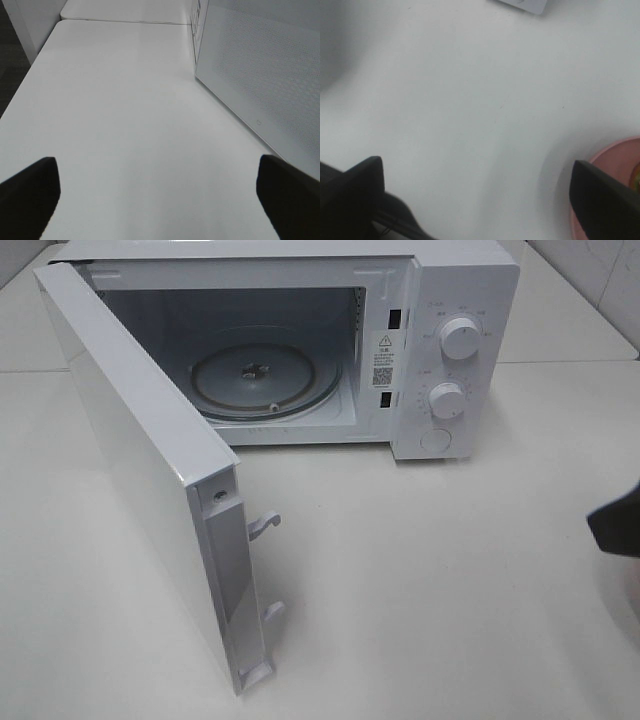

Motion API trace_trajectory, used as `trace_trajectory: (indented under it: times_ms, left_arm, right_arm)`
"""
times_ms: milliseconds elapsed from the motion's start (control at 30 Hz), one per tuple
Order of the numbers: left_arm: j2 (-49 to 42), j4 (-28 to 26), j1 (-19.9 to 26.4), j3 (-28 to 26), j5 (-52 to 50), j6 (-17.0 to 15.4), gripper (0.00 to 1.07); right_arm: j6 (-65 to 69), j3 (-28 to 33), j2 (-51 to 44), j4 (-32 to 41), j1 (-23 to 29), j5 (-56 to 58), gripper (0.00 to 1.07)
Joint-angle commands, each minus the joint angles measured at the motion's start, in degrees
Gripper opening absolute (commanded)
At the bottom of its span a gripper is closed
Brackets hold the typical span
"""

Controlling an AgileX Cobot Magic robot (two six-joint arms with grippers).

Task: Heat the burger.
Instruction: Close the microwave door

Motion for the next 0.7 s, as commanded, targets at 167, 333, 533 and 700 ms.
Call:
trace_trajectory:
  times_ms: [167, 333, 533, 700]
  left_arm:
    - [-0.74, -0.06, -0.11, 0.06, 0.0, -0.11, 1.0]
    - [-0.74, -0.06, -0.11, 0.06, 0.0, -0.11, 1.0]
    - [-0.74, -0.06, -0.11, 0.06, 0.0, -0.11, 1.0]
    - [-0.74, -0.06, -0.11, 0.06, 0.0, -0.11, 1.0]
  right_arm:
    - [-3.09, -0.17, -13.58, 2.98, -0.11, 13.18, 0.86]
    - [-2.41, 2.06, -23.09, 2.92, -0.11, 15.07, 0.84]
    - [-1.43, 6.07, -28.88, 2.81, -0.11, 15.87, 0.81]
    - [-0.86, 8.08, -32.14, 1.89, -0.17, 15.87, 0.78]
